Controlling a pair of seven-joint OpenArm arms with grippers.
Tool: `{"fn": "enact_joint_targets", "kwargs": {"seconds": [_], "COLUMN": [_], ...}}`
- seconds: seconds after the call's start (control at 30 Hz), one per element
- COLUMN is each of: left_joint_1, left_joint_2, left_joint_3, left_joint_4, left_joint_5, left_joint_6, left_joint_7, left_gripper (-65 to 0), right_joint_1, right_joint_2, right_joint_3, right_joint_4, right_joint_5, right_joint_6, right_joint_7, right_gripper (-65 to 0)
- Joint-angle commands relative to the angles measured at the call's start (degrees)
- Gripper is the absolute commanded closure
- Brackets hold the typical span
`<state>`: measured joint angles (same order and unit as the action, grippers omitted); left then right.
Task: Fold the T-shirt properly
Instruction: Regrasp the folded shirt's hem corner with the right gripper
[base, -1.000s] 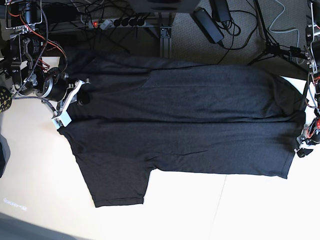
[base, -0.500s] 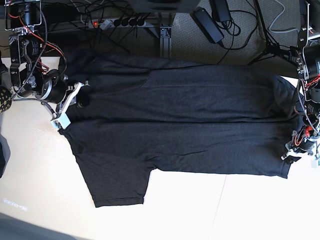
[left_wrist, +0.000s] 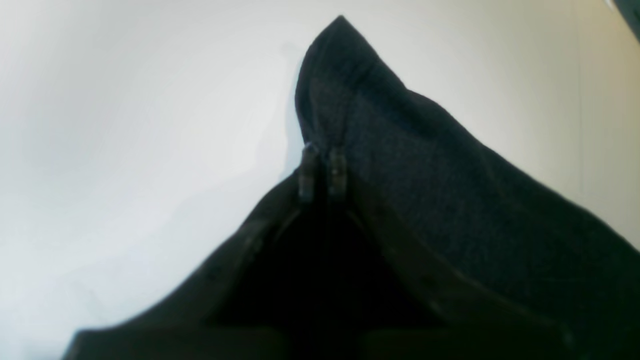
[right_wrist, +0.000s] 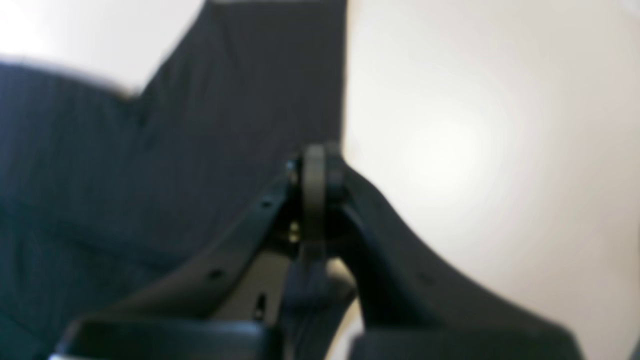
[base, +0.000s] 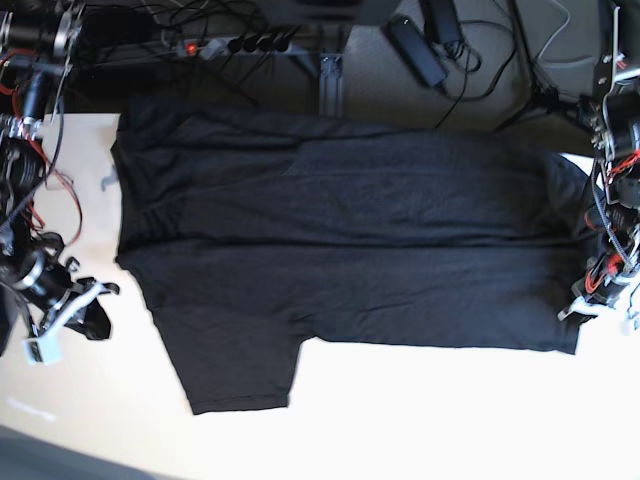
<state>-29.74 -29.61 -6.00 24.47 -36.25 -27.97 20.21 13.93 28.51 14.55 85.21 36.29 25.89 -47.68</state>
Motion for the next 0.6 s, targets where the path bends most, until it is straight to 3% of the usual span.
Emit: {"fn": "enact_joint_targets", "kwargs": {"seconds": [0.0, 0.17, 0.2, 0.27, 0.33, 0.57], "left_joint_1": [-0.6, -0.5, -0.5, -0.5, -0.6, -0.6], "left_joint_2": [-0.6, -0.6, -0.6, -0.6, -0.6, -0.6], "left_joint_3": [0.1, 0.1, 0.1, 0.1, 0.1, 0.1], "left_joint_4": [0.1, 0.1, 0.1, 0.1, 0.1, 0.2], "left_joint_5": [1.4, 2.6, 2.8, 2.8, 2.7, 1.9], "left_joint_6": [-0.2, -0.2, -0.1, -0.1, -0.1, -0.1], "left_joint_7": [2.7, 2.8, 2.8, 2.8, 2.8, 3.1], "left_gripper": [0.0, 0.0, 0.0, 0.0, 0.0, 0.0], "right_joint_1": [3.7, 15.4, 17.3, 20.3, 22.6, 24.7], "right_joint_2": [0.6, -1.0, -1.2, -1.8, -2.4, -5.6], "right_joint_3": [0.4, 0.3, 0.3, 0.3, 0.3, 0.3], "right_joint_4": [-2.2, -22.4, -26.7, -34.9, -42.1, -54.5], "right_joint_5": [-0.1, -4.5, -5.2, -5.4, -5.2, -1.9], "right_joint_6": [3.0, 2.8, 2.8, 2.8, 2.8, 2.9], "right_joint_7": [1.3, 5.6, 6.8, 7.9, 8.0, 7.3], "right_gripper": [0.0, 0.0, -5.5, -23.5, -35.2, -37.5]}}
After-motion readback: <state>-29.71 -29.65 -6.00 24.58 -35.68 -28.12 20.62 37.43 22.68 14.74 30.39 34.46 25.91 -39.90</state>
